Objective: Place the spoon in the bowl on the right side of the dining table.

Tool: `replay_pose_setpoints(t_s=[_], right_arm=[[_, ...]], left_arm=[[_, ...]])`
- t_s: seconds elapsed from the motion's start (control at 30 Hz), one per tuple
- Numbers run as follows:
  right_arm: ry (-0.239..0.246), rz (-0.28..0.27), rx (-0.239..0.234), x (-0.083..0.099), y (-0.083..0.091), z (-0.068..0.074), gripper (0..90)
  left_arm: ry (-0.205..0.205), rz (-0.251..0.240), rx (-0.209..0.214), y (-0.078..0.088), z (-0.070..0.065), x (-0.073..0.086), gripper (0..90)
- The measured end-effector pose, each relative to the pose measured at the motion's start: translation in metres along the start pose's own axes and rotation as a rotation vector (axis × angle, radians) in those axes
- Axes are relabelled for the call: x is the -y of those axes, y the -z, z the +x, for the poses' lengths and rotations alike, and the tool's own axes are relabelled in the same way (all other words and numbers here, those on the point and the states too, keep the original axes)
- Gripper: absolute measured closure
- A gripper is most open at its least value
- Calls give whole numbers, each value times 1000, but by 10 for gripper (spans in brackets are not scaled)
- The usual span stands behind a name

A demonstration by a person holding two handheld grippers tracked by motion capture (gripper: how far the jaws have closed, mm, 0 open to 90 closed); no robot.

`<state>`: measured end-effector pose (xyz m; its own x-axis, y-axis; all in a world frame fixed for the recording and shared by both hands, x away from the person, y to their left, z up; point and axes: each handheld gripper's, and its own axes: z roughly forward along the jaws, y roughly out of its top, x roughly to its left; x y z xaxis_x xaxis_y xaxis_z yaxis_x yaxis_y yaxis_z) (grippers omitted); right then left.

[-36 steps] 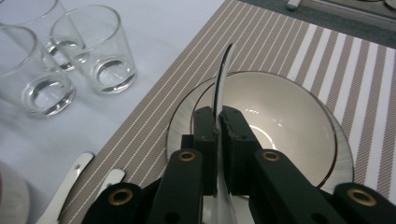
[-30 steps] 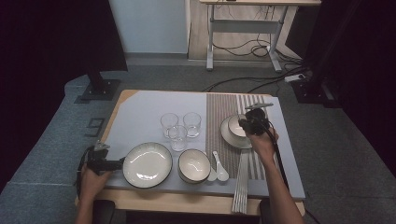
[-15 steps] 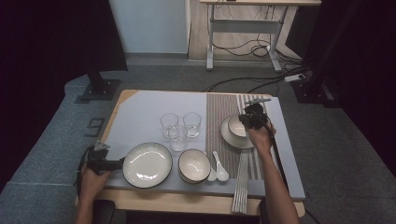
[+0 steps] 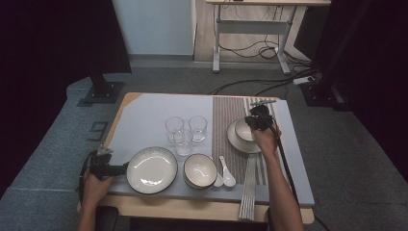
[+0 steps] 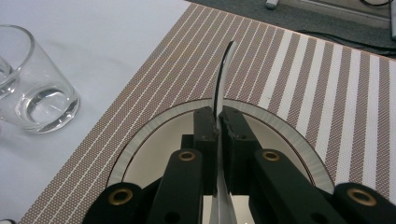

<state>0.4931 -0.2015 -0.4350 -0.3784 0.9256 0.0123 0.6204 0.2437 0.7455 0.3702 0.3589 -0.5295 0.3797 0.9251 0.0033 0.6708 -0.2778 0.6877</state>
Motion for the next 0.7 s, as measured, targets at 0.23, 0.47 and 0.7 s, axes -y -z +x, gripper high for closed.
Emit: replay_pose_setpoints(t_s=[0.23, 0.47, 0.7], right_arm=[[-5, 0, 9, 1, -7, -2, 850], [-7, 13, 12, 4, -14, -4, 849], [-16, 23, 5, 6, -20, -6, 848]], left_arm=[[0, 0, 0, 0, 0, 0, 29], [0, 0, 0, 0, 0, 0, 29], [0, 0, 0, 0, 0, 0, 29]])
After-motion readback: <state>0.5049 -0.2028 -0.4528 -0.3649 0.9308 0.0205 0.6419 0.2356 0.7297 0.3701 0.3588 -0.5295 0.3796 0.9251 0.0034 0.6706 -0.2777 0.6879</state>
